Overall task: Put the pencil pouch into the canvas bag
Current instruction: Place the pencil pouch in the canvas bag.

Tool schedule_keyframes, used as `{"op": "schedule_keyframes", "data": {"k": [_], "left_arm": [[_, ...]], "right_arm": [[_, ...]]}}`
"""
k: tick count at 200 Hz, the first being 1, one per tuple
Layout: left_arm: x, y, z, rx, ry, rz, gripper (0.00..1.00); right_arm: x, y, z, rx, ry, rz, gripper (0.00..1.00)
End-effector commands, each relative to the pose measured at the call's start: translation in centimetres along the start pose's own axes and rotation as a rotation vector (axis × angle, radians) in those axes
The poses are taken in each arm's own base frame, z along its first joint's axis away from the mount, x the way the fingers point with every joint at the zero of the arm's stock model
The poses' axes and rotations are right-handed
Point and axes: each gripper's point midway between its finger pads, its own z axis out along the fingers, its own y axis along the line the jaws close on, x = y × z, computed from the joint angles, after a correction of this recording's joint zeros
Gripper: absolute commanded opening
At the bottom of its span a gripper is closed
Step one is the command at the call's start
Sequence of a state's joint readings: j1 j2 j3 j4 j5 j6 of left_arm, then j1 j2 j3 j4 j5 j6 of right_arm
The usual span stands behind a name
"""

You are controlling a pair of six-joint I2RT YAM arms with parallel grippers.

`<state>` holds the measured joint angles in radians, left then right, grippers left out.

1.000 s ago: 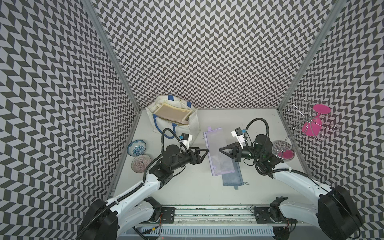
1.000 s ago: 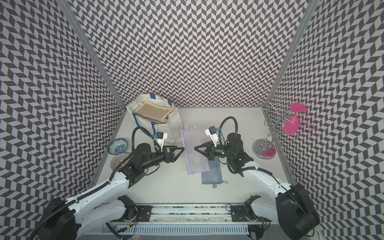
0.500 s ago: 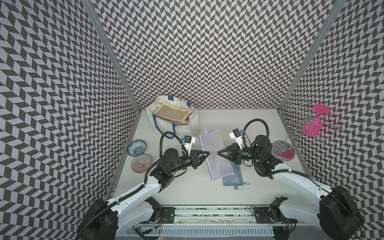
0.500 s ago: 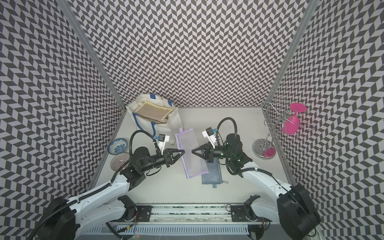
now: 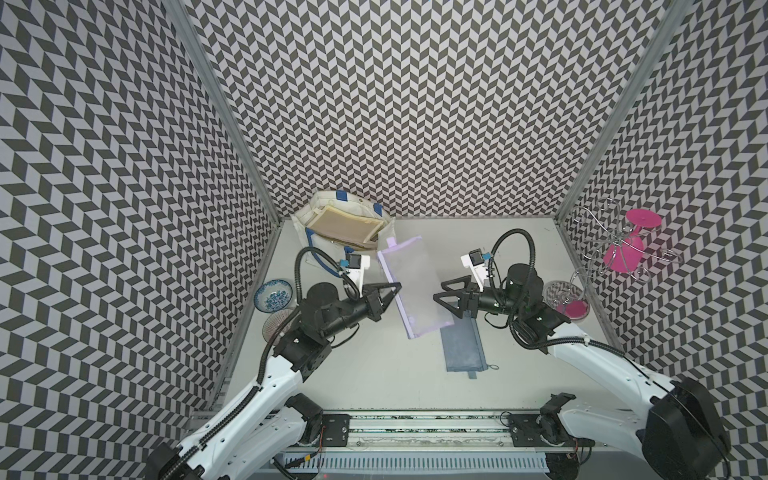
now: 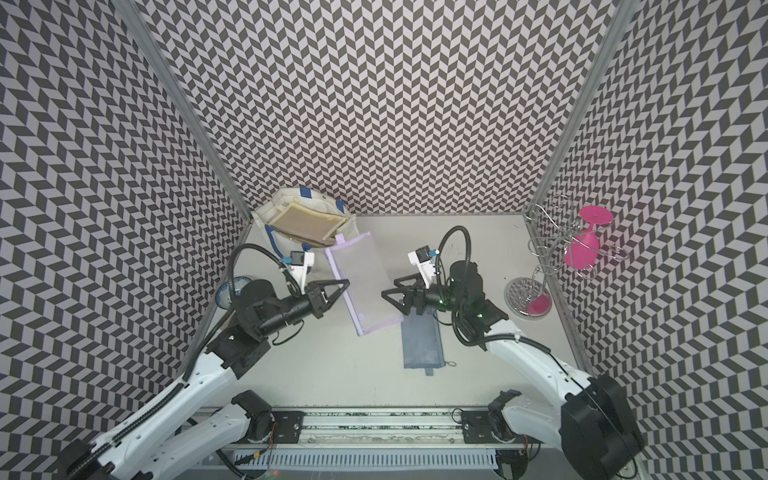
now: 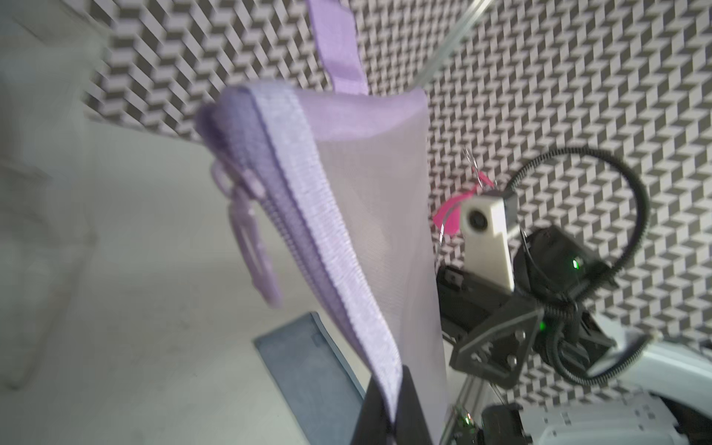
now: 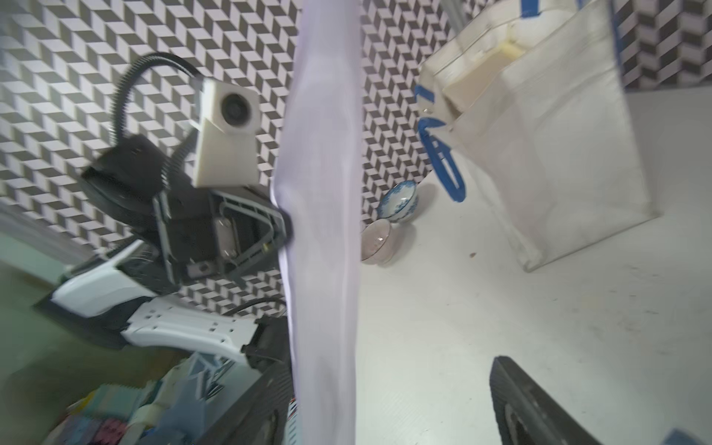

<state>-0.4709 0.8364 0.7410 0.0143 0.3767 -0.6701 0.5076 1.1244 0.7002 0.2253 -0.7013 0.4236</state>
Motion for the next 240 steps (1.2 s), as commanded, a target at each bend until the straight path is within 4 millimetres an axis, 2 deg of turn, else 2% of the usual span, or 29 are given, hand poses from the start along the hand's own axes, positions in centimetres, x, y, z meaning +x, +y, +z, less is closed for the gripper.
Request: {"op": "schedule_keyframes", "data": {"k": [1, 18, 40, 63, 94, 125, 159, 208, 240], "left_arm": [[-4.4, 3.0, -2.2, -0.201, -0.063, -0.036, 0.0], [-8.3, 5.2, -3.0, -0.295, -0.131, -0.072, 0.0], [-12.1, 8.0, -2.4, -0.345, -0.188, -0.155, 0.0], [-14.9, 11.3, -1.0, -0.371, -0.257, -0.219, 0.02], [-17.8, 16.2, -0.5, -0.464, -0.358, -0.265, 0.02], [-18.6, 19.4, 0.8, -0.49, -0.371, -0.306, 0.01], [-19.2, 21.7, 0.8, -0.556, -0.402, -0.332, 0.0], [-18.8, 22.2, 2.0, -0.544, -0.362, -0.334, 0.0], [-17.6, 22.6, 2.7, -0.573, -0.318, -0.315, 0.06]], "right_arm": [[-2.3, -2.2, -2.1, 0.21, -0.127, -0.066, 0.84], [-2.3, -2.9, -3.2, 0.261, -0.17, -0.068, 0.85], [-1.9, -3.1, -3.9, 0.282, -0.18, -0.066, 0.85], [-1.7, -3.1, -4.2, 0.289, -0.182, -0.064, 0.85], [-1.5, -3.0, -4.6, 0.298, -0.184, -0.076, 0.84], [-1.0, -3.5, -4.9, 0.307, -0.186, -0.073, 0.84], [-0.9, -3.6, -5.0, 0.305, -0.188, -0.07, 0.84], [-1.1, -4.0, -5.7, 0.319, -0.205, -0.074, 0.84], [-1.3, -4.3, -6.2, 0.324, -0.215, -0.069, 0.84]]}}
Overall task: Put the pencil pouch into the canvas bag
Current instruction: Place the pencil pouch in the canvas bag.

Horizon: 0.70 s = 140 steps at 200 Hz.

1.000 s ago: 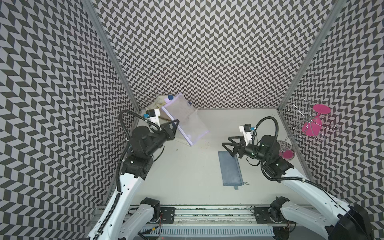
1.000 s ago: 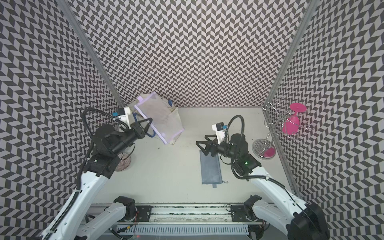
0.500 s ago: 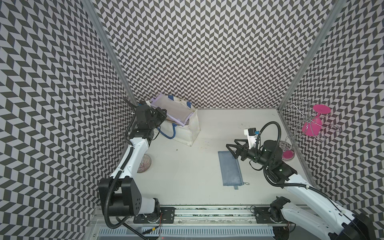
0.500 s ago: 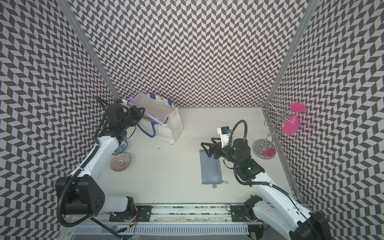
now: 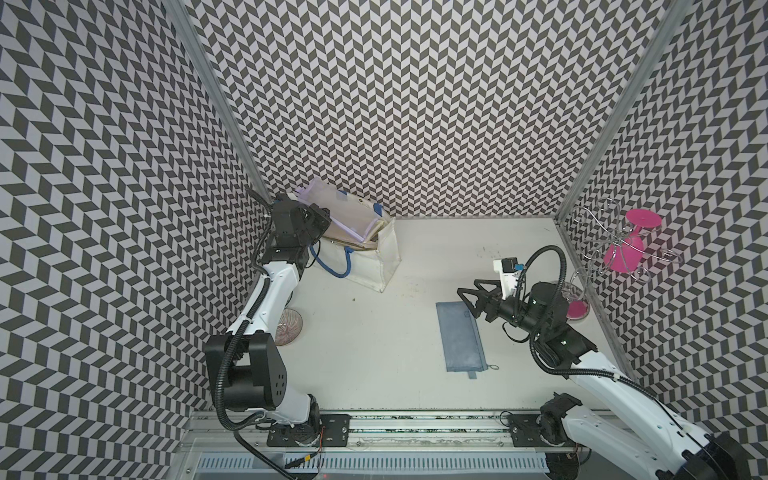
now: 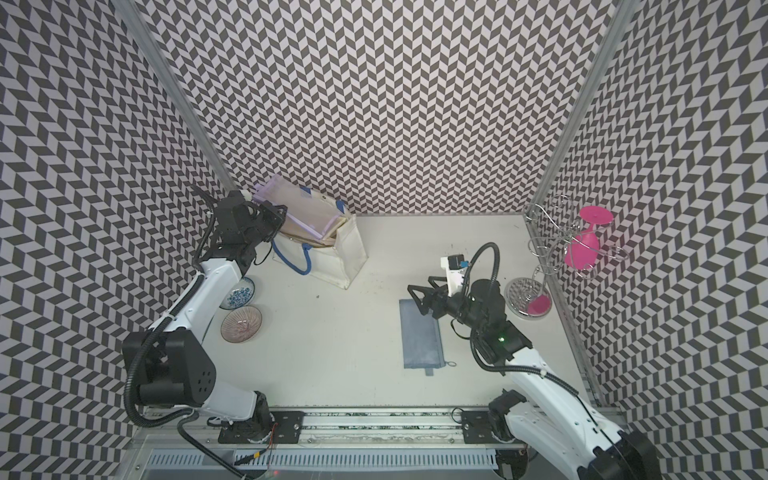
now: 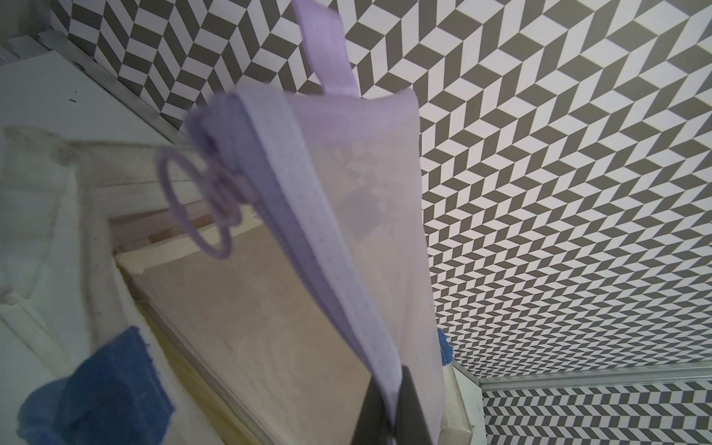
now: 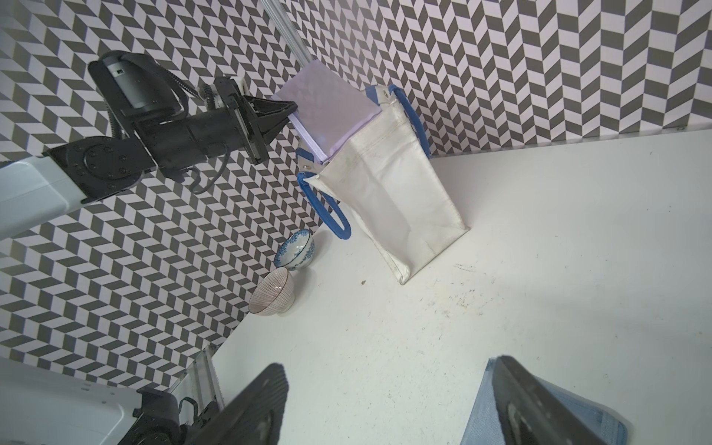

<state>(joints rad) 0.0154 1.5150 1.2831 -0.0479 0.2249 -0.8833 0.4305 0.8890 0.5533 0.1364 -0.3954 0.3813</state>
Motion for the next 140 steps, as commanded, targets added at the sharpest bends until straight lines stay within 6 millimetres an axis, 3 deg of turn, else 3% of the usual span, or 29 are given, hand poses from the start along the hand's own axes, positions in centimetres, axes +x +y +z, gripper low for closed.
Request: {"op": "schedule_keyframes", "data": {"k": [1, 35, 73, 112, 140], "left_arm": [[0.1, -0.4, 0.4, -0.005, 0.0, 0.035, 0.06], [0.8, 0.5, 1.0, -0.054, 0.038, 0.056, 0.2], [1.2, 1.2, 0.7, -0.093, 0.065, 0.089, 0.51], [1.5, 0.3, -0.6, -0.061, 0.083, 0.132, 0.66], [1.1, -0.7, -3.1, -0.049, 0.052, 0.164, 0.7]], "right_arm": [[-1.2, 0.3, -0.5, -0.018, -0.049, -0.03, 0.84], [-1.9, -0.1, -1.1, -0.004, -0.069, -0.034, 0.84], [-2.4, -0.4, -1.5, 0.007, -0.086, -0.035, 0.83], [-2.5, -0.5, -1.5, 0.004, -0.086, -0.031, 0.83], [-2.5, -0.5, -1.5, 0.008, -0.081, -0.028, 0.83]]}}
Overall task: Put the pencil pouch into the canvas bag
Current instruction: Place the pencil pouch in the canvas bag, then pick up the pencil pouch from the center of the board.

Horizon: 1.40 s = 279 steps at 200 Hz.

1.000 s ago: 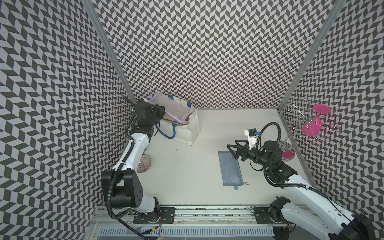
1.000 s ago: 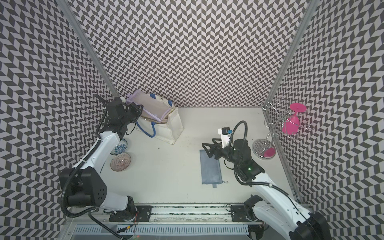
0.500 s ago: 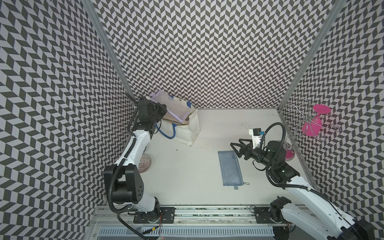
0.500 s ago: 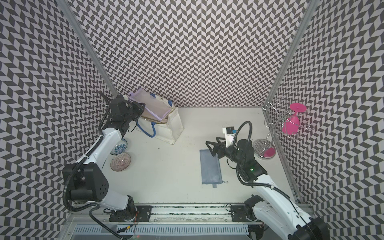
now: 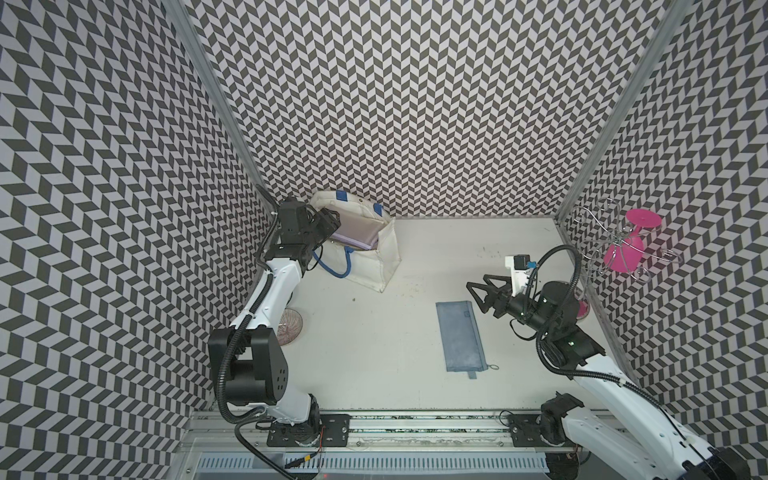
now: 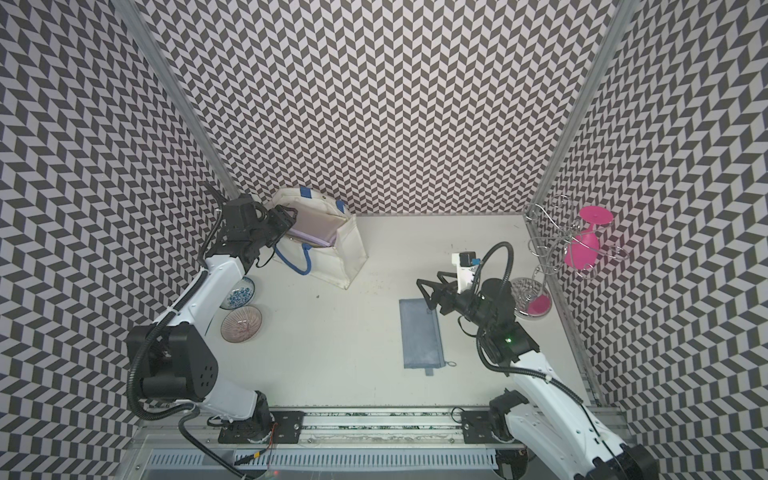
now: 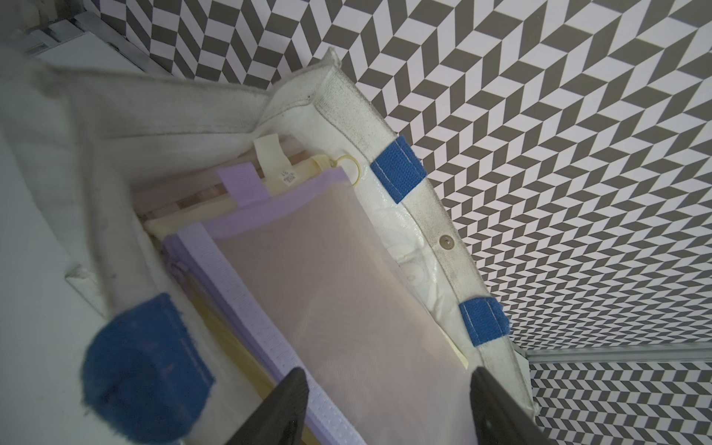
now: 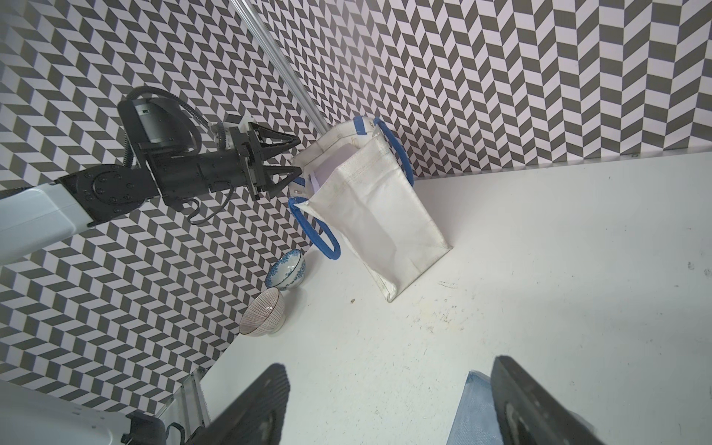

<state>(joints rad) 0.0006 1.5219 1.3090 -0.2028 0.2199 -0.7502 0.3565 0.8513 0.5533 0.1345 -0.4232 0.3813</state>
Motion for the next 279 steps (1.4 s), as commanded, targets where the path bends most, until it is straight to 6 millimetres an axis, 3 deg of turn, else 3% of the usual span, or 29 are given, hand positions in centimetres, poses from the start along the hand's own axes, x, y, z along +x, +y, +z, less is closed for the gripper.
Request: {"op": "schedule_keyframes", "data": {"k": [1, 23, 45, 64, 83, 114, 126, 148, 186, 247, 279], "left_arm": [[-1.1, -2.1, -3.5, 0.039, -0.053, 0.059, 0.7], [-0.7, -4.3, -6.7, 0.07, -0.085, 0.161, 0.71], [2.9, -7.1, -9.1, 0.115, -0.028, 0.298, 0.77], [9.3, -9.2, -10.7, 0.201, 0.08, 0.392, 0.83], [16.9, -9.9, -12.2, 0.28, 0.203, 0.431, 0.86], [28.6, -10.9, -14.7, 0.542, 0.454, 0.33, 0.86], [32.2, -10.8, -15.3, 0.579, 0.522, 0.329, 0.86], [36.6, -9.1, -14.0, 0.501, 0.607, 0.399, 0.86], [41.2, -6.7, -11.5, 0.464, 0.711, 0.372, 0.82], [44.6, -5.0, -8.4, 0.397, 0.77, 0.285, 0.75], [45.6, -3.5, -7.1, 0.325, 0.774, 0.255, 0.73]], "right_arm": [[-0.9, 0.5, -0.2, -0.016, -0.027, -0.025, 0.83], [0.0, -0.9, 0.1, 0.046, 0.015, -0.008, 0.83], [1.7, -3.0, 0.4, 0.133, 0.088, 0.016, 0.82], [3.1, -3.7, 0.4, 0.157, 0.129, 0.039, 0.82], [4.5, -3.6, 0.2, 0.137, 0.149, 0.086, 0.82], [7.0, -4.5, 0.2, 0.144, 0.206, 0.167, 0.81], [8.1, -4.8, 0.2, 0.146, 0.237, 0.199, 0.81], [10.3, -5.5, -0.2, 0.158, 0.291, 0.26, 0.8], [13.4, -7.5, -1.0, 0.207, 0.328, 0.346, 0.81], [17.3, -8.1, -1.3, 0.175, 0.424, 0.466, 0.74], [18.0, -8.6, -0.9, 0.179, 0.424, 0.492, 0.73]]}}
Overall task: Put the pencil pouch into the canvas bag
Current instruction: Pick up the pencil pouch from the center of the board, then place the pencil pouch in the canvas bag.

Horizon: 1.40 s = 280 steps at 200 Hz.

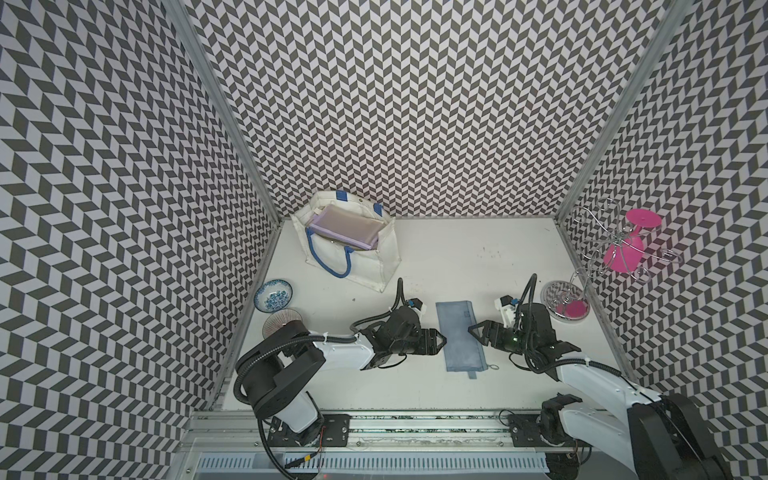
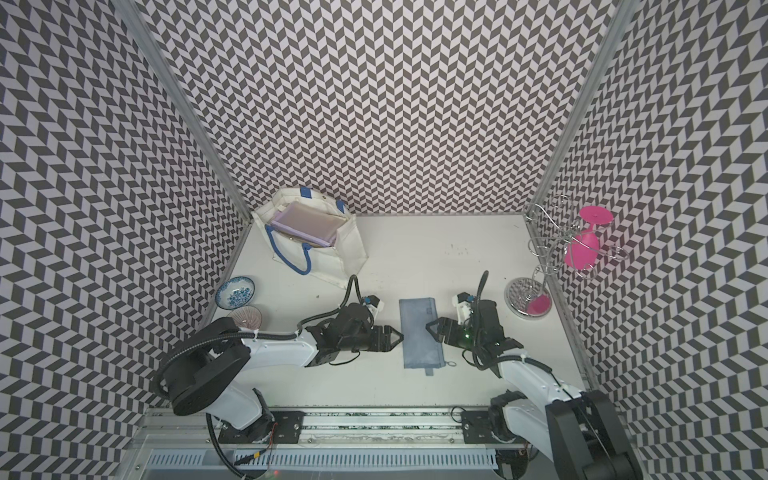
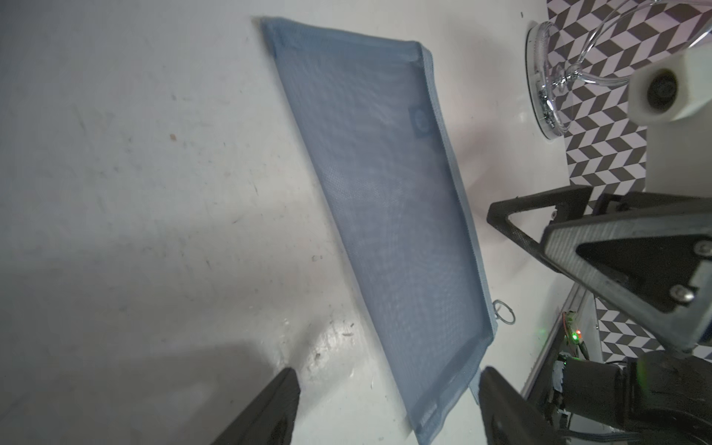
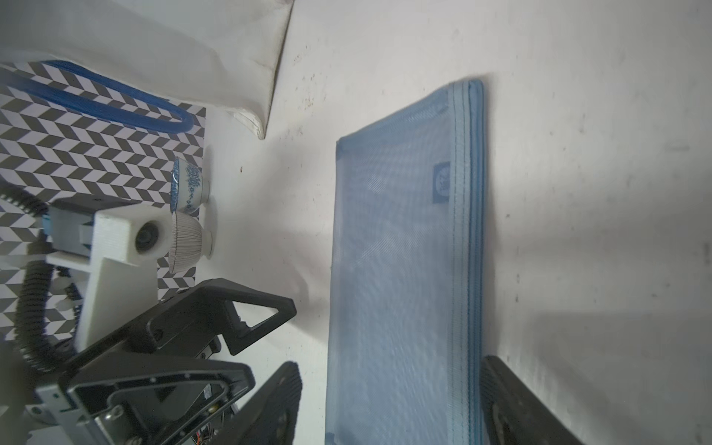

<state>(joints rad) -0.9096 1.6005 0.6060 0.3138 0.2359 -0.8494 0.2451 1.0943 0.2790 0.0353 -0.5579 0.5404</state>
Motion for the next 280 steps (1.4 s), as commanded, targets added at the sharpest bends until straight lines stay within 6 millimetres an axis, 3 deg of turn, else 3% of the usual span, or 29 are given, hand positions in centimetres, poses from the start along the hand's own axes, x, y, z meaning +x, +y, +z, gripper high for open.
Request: {"op": "schedule_keyframes", "data": {"k": [1, 36, 78, 108, 112, 148, 215, 240, 280], "left_arm": [[-1.3, -0.9, 0.6, 0.035, -0.047, -0.042, 0.73], [-1.4, -0.5, 2.2, 0.029, -0.038, -0.076, 0.72], [-1.3, -0.2, 3.8, 0.049, -0.025, -0.108, 0.67], [-1.4, -0.2, 4.6, 0.094, -0.018, -0.149, 0.57], [-1.5, -0.2, 4.6, 0.099, -0.019, -0.153, 0.55], [-2.2, -0.1, 4.6, 0.113, -0.041, -0.171, 0.36], [-2.1, -1.1, 4.5, 0.176, -0.032, -0.183, 0.03], [-2.0, -1.4, 3.7, 0.175, -0.037, -0.175, 0.0], [-3.6, -3.0, -0.3, 0.106, -0.114, -0.049, 0.0]], "right_arm": [[-1.1, 0.9, 0.3, -0.055, -0.036, -0.007, 0.73], [-1.2, 0.5, 1.1, -0.053, -0.019, -0.006, 0.73], [0.0, 0.3, 1.7, -0.089, 0.012, 0.011, 0.71], [0.1, 1.3, 1.6, -0.128, -0.001, 0.0, 0.67], [1.2, 0.6, 1.6, -0.117, 0.018, 0.017, 0.67], [1.8, 0.7, 1.1, -0.131, 0.006, 0.003, 0.65], [1.3, 1.9, 0.8, -0.192, -0.016, -0.029, 0.58], [0.8, 2.5, 0.5, -0.207, -0.033, -0.049, 0.59], [-0.9, 3.4, -0.8, -0.164, -0.093, -0.139, 0.75]]}}
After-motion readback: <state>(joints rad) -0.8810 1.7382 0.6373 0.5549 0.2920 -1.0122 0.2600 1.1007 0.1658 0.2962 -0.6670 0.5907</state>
